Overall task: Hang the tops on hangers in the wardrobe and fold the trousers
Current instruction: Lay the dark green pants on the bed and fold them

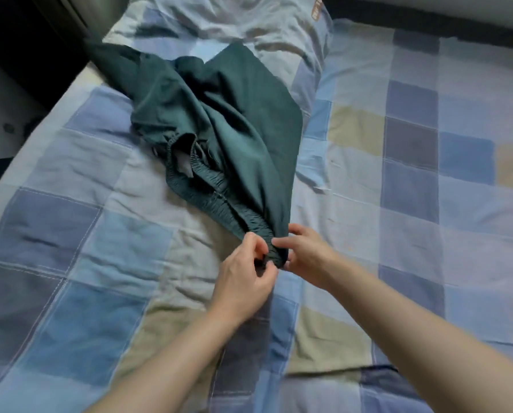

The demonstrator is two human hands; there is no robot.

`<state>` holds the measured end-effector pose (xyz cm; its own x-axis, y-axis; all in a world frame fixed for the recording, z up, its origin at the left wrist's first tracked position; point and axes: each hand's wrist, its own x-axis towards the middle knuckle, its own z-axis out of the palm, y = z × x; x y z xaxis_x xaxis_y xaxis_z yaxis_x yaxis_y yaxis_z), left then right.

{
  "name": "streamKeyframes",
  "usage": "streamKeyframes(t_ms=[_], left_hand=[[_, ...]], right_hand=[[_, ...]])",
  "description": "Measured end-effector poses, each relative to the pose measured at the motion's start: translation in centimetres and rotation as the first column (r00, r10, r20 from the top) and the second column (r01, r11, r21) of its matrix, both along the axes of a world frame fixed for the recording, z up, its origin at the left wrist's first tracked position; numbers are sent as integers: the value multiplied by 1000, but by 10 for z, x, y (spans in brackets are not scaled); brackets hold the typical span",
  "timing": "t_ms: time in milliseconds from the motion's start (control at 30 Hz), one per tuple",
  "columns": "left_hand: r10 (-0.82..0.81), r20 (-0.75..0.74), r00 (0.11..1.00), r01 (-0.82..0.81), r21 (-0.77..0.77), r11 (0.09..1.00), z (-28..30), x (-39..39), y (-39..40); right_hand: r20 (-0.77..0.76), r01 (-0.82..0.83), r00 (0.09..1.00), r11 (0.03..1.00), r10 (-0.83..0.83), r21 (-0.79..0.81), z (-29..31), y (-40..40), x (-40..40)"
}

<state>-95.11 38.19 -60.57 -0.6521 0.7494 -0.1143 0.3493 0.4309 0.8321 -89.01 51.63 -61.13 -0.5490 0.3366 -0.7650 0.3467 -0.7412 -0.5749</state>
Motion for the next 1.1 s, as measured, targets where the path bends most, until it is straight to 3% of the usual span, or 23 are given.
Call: streamKeyframes(t_ms=[67, 167, 200, 300, 400, 533, 633, 733, 833, 933, 1033, 1100], left_hand=[[184, 241, 953, -177, -52, 983, 7, 16, -12], [458, 441, 772, -386, -248, 889, 7, 10, -19], [513, 425, 746, -403, -326, 855, 10, 4, -23], [517, 120, 847, -412, -465, 783, 14, -28, -38], [347, -150, 926, -372, -525, 766, 25, -46, -51], [-31, -367, 930, -223, -628, 746, 29, -43, -58], [-437, -381, 815, 1, -753, 658, 28, -38, -53], [-592, -393, 704, 104, -767, 633, 24, -36, -47], [-467, -327, 822, 187, -618, 763, 29, -31, -41], [-224, -113, 968, 140, -495, 857, 51, -18, -43], [-148, 137, 979, 192, -409, 892, 86, -3, -59], [-181, 220, 959, 255, -379, 890, 116, 8, -70]], right_hand=[[30, 17, 999, 999, -18, 42, 15, -24, 27], [68, 58, 996, 994, -65, 92, 42, -51, 65], [75, 65, 995, 994, -72, 92, 53, -59, 80], [80, 49, 995, 997, -53, 58, 78, -78, 123], [99, 55, 993, 998, -57, 24, 99, -94, 170], [143, 191, 970, 981, -195, 41, 118, -102, 204], [72, 248, 966, 969, -247, -10, 130, -103, 217], [-3, 199, 980, 979, -199, -40, 140, -107, 235], [-14, 169, 985, 985, -169, 17, 146, -113, 253], [161, 196, 961, 963, -226, 183, 147, -111, 266], [287, 233, 901, 920, -326, 315, 146, -102, 269], [305, 271, 866, 885, -395, 377, 143, -97, 266]])
